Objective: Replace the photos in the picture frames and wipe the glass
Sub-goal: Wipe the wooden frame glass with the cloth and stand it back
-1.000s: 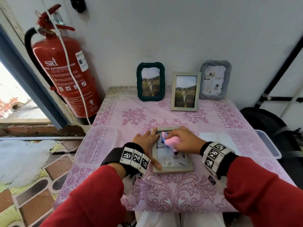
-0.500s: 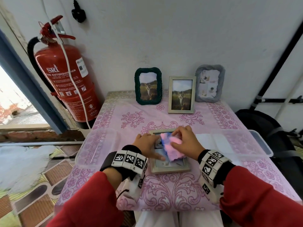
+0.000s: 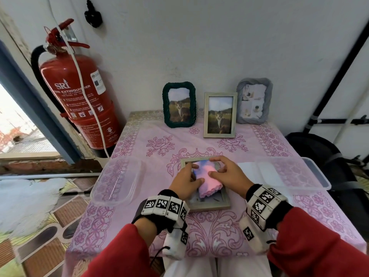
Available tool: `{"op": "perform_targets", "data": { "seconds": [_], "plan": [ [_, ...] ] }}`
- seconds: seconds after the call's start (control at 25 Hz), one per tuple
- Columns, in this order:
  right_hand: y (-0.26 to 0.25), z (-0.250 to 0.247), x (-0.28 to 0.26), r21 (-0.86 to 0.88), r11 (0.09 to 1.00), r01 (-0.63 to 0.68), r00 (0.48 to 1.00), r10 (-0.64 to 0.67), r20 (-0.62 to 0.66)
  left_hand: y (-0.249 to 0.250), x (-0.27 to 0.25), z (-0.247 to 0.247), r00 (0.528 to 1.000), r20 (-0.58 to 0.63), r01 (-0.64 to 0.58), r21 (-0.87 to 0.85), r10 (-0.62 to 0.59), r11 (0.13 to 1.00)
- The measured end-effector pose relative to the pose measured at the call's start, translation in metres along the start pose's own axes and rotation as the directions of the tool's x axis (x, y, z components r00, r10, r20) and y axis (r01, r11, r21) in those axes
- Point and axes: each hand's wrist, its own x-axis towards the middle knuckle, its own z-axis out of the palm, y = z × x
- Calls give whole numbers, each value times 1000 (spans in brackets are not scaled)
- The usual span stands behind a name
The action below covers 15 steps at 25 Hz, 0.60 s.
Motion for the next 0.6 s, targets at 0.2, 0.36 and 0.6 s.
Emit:
{"op": "perform_targets", "data": {
  "seconds": [0.2,0.36,0.6],
  "plan": [
    [-4,-1,-7,112,994,-7,989,-9,145,-2,-2,5,999,-44,-12,-155,5,988],
    [-8,-4,-9,426,902,-76,992,25,124,2,-6,9,999,-45,-20,-485,-2,874],
    [-7,-6,-11,396,918,-7,992,-44,118,1,-8,-1,996,-89,-65,-538,20,840]
  ]
}}
